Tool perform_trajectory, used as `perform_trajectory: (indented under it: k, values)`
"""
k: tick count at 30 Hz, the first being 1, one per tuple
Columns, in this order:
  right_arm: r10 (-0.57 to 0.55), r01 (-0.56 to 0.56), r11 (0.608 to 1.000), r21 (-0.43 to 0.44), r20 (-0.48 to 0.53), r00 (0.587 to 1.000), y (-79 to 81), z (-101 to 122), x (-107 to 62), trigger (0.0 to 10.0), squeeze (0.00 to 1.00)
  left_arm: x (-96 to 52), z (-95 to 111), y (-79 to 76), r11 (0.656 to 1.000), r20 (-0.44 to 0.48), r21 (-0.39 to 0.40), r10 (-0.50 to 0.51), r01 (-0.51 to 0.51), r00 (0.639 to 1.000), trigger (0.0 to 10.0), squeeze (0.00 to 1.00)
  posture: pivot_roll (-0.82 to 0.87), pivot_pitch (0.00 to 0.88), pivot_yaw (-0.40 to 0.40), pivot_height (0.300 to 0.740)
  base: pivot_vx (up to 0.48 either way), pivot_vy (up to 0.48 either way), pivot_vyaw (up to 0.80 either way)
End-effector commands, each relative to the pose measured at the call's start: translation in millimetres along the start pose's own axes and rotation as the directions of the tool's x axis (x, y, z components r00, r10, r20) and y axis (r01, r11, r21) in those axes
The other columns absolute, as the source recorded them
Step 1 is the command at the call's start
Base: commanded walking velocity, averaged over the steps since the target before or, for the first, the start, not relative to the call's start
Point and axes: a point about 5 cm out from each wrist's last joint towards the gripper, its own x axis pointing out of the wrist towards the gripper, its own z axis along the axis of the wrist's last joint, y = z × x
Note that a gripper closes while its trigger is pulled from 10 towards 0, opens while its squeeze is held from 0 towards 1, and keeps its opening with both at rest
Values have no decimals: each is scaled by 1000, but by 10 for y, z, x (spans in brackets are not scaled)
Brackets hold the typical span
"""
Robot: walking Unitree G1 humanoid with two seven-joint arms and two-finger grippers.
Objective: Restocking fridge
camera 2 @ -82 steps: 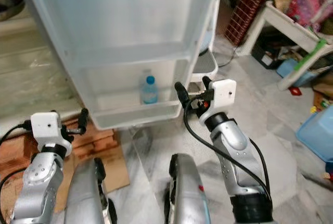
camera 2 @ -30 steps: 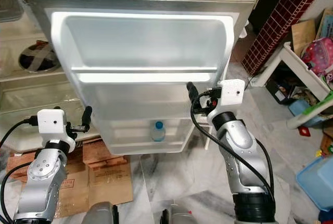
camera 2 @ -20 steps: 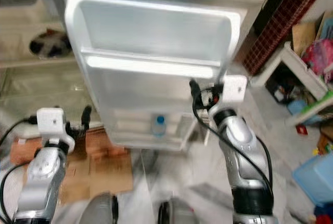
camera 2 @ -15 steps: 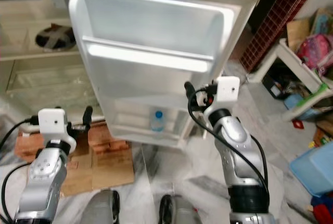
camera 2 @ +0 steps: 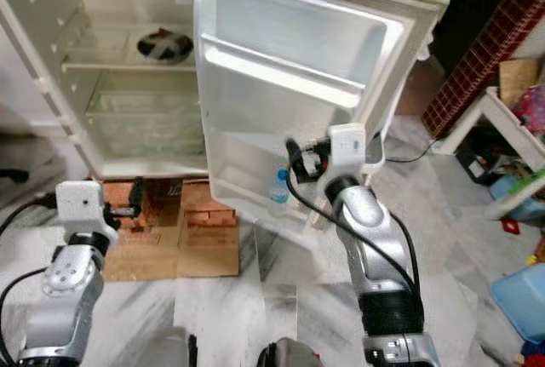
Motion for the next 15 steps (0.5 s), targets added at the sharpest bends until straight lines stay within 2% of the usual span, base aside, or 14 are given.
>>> perform_trajectory:
  k: [1,5,8,15]
  values:
    - [-41,41,999,-6,-21,999,-87,-47,-3,10000,0,21,17,-28,1000,6,4,-10,10,1000,10000,0,30,69,-66,740,0,0,0]
    - [-184,184,983,14,7,983,-274,-32,13,10000,0,40,33,-31,999,22,14,-34,34,999,10000,0,37,63,-68,740,0,0,0]
    - [-209,209,978,-1,25,978,-320,10,31,10000,0,45,37,-33,999,24,12,-39,39,999,10000,0,36,61,-66,740,0,0,0]
    - [-208,209,978,-17,55,977,-327,46,66,10000,0,51,34,-44,999,29,13,-43,43,999,10000,0,30,61,-64,740,0,-296,0]
